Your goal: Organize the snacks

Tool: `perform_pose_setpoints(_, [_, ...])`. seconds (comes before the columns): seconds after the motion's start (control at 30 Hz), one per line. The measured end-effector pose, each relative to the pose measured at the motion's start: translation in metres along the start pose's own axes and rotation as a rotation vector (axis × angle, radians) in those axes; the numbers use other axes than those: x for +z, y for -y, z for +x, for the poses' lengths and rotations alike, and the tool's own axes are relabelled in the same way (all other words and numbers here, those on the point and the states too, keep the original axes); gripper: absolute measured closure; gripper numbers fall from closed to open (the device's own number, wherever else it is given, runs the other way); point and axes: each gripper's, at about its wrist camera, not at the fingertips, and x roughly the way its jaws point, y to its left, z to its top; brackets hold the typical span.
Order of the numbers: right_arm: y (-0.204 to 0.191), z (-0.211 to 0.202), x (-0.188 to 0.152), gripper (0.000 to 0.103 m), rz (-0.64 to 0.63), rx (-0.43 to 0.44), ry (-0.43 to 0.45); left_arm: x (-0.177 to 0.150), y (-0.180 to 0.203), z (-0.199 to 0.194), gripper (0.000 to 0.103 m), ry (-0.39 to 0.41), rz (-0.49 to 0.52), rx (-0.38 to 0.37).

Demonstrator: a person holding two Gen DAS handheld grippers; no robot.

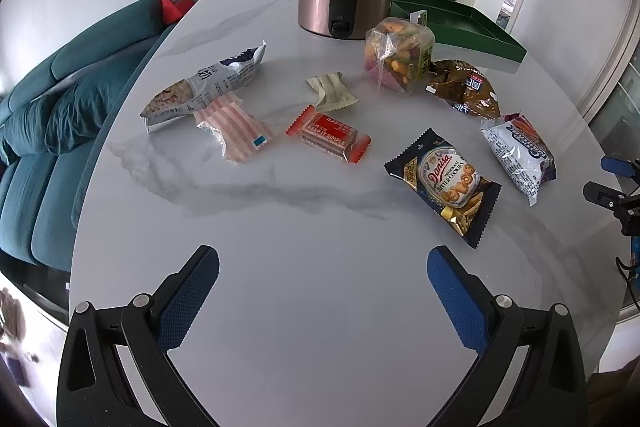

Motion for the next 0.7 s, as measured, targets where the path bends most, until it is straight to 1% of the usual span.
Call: perform_pose_setpoints(0.7, [-0.0017,-0.0003,0.0012,0.0,-0.015,-0.012,-0.004,-0.003,-0.0014,0.001,0.001,-0.016,-0.011,0.005])
